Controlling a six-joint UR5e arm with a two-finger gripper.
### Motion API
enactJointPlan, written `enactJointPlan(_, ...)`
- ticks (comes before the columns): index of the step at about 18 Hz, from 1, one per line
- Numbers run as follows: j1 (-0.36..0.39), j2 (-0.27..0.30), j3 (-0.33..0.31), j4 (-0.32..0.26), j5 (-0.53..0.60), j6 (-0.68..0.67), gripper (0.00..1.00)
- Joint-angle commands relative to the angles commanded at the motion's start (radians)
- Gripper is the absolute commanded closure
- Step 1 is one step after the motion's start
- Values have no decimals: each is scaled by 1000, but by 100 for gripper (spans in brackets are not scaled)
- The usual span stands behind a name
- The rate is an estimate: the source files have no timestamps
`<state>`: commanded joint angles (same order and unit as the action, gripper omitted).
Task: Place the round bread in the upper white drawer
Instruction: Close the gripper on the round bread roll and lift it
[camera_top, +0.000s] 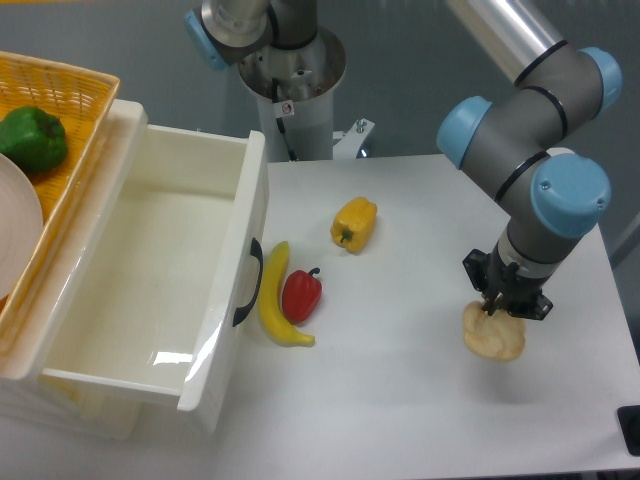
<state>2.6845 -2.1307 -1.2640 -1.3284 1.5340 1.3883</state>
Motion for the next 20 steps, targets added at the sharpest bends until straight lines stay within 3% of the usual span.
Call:
enactJointPlan(9,-9,12,12,-15,-46,-27,100)
enactJointPlan(12,-34,40,14,-15,-103,-127,100)
enactJointPlan(20,-77,149,2,-15,-256,-235,100)
